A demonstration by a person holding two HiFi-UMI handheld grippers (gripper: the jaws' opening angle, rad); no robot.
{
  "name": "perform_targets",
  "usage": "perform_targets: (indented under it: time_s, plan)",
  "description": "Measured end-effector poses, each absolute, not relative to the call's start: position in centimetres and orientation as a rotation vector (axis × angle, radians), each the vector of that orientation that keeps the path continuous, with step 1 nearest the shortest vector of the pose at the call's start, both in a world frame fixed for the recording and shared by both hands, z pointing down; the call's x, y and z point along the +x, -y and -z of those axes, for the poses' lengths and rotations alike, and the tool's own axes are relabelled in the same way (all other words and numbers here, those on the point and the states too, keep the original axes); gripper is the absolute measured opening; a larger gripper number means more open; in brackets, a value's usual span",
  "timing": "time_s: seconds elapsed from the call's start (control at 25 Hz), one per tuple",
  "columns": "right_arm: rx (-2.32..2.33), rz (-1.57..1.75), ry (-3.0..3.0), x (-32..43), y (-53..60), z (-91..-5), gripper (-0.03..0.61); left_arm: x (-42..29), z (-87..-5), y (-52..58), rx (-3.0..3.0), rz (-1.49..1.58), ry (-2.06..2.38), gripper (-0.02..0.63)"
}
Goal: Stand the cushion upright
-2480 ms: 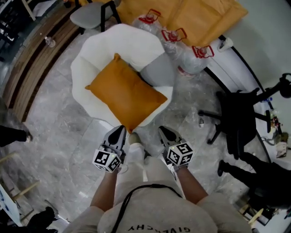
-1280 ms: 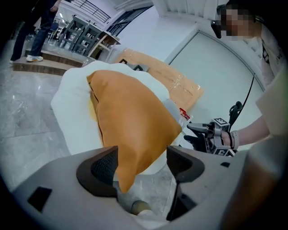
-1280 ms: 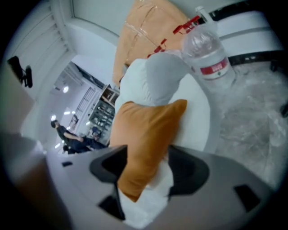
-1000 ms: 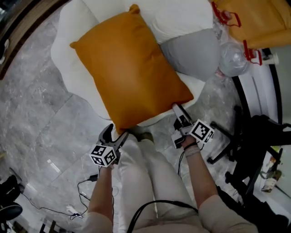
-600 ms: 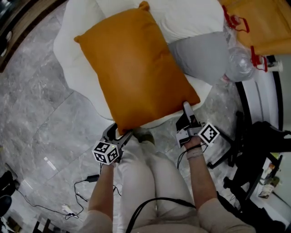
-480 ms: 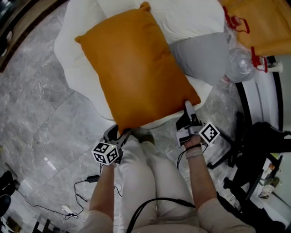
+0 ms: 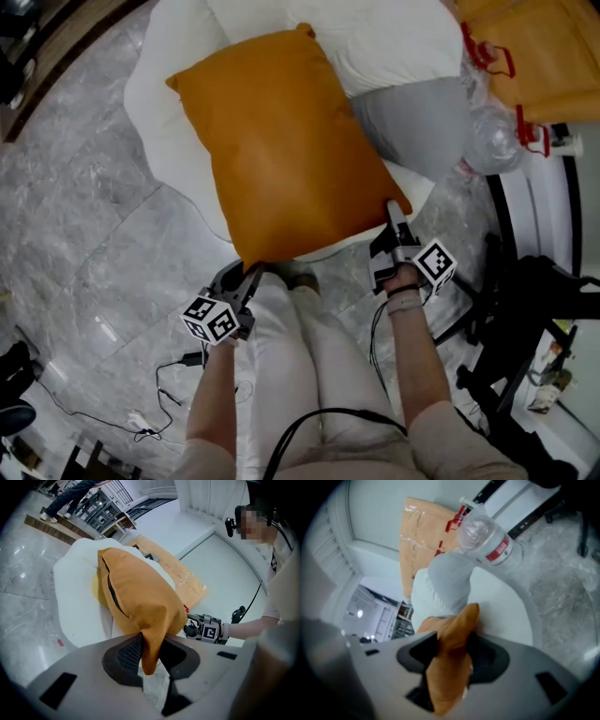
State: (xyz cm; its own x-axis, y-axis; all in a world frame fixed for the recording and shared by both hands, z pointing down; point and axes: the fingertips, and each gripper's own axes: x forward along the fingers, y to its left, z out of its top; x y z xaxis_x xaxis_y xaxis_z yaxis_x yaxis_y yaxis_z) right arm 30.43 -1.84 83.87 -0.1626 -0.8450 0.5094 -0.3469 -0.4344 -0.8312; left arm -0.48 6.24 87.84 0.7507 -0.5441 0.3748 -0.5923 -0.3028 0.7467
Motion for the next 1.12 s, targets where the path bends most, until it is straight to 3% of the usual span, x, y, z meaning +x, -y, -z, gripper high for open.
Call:
perform_targets:
  time_s: [0.24,0.64,1.12]
  plan:
    - [-1.662,1.668,-1.45,28.7,2.8,-80.0,0.126,-1.7,-83.2,-5.5,1.952,-0.024,0.932,0.095]
    - [-1.528,1.732,-1.451,26.1,3.6,-72.1,0.084,-4.9,-72.4,-2.8,1.944,0.087,1.081,0.089]
    - [-1.443,1.703,-1.399,24.9,5.1,-65.4,0.072,-6.2,-66.1,-1.5,1.943,0.175,1.156,0.08]
